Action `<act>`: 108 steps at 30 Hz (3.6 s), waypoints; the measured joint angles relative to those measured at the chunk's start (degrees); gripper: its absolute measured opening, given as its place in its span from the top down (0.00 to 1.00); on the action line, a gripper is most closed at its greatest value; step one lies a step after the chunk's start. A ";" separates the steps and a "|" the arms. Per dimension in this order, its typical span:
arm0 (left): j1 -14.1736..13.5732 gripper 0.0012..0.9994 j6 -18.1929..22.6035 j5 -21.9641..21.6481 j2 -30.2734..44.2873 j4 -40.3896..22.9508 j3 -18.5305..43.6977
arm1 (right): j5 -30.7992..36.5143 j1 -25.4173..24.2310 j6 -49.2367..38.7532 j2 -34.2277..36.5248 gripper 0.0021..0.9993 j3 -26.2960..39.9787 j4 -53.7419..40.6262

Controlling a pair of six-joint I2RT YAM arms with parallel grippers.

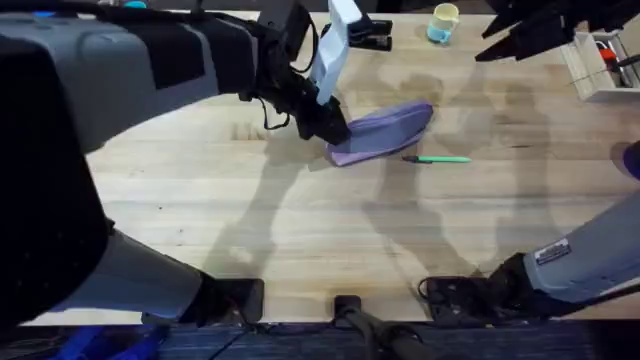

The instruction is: Unzip the bag, pick up the pens from the table one at a time and place them inside, then zip the bag closed.

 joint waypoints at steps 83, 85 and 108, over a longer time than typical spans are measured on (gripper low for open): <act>0.00 0.96 -0.01 -0.03 0.00 0.26 0.00 | -3.07 -2.56 19.53 7.75 0.00 -23.82 19.30; 0.00 0.96 0.00 -0.03 0.00 0.26 0.00 | -5.09 -2.56 19.67 8.92 0.00 -23.82 19.47; 0.00 0.96 0.00 -0.04 0.00 0.26 -0.01 | -13.26 -1.97 19.71 15.66 0.00 -23.82 19.23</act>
